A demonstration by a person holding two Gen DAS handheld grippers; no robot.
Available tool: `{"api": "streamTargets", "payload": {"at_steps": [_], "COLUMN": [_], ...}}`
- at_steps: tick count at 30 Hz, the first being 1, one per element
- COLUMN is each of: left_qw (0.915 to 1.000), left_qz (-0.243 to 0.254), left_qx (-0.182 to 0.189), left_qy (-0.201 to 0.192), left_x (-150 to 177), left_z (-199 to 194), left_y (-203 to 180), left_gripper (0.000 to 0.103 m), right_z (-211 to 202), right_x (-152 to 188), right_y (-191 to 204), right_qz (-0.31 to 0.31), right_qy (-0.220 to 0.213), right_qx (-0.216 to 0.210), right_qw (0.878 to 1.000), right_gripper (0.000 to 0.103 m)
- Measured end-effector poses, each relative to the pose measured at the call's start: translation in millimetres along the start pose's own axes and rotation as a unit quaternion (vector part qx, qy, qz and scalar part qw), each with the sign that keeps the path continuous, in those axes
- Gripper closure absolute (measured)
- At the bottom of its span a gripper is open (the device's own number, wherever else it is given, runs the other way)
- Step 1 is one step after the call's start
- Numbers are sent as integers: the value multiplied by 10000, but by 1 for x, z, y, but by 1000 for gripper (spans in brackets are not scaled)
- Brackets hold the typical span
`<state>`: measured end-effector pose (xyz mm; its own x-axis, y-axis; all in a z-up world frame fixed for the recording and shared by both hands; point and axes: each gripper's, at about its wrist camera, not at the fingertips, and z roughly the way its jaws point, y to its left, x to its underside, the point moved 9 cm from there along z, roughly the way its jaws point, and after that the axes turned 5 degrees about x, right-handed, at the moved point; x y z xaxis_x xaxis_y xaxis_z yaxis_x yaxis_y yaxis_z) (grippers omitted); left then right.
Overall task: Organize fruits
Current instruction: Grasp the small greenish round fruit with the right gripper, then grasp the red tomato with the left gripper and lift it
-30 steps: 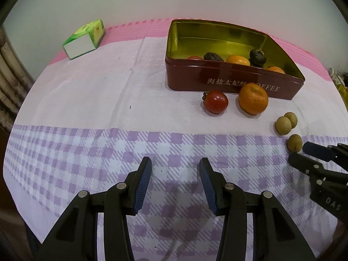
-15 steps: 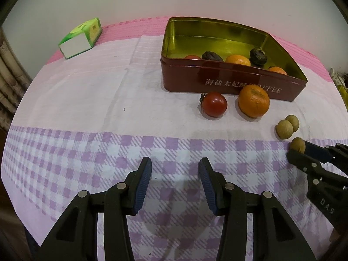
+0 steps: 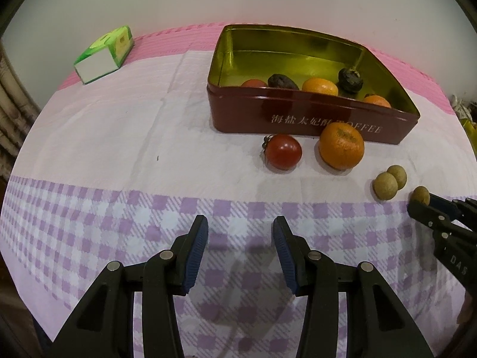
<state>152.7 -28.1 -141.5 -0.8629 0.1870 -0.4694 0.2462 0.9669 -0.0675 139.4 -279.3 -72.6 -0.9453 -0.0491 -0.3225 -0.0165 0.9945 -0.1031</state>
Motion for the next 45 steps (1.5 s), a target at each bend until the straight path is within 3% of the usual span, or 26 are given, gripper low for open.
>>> {"api": "streamTargets", "payload": {"at_steps": [11,36,45], "left_qw": [9999,9998,9995], "left_qz": [-18,95,173], "left_qx": [117,174,245], "left_qy": [-14,-17,-75], "left_x": [-20,-50,-49], "left_z": [11,34,33], "left_y": [-9,-25,-25], "left_gripper": [56,56,71], "right_z": [6,10,10], "right_x": [-9,-16,-17], "right_y": [-27,-28,-29], "right_qz": [240,258,236], "right_qy": [-26,-117,-122], "right_qx": [27,-6,12], "right_qw": [9997,9996,9996], "right_gripper": [80,80,80]}}
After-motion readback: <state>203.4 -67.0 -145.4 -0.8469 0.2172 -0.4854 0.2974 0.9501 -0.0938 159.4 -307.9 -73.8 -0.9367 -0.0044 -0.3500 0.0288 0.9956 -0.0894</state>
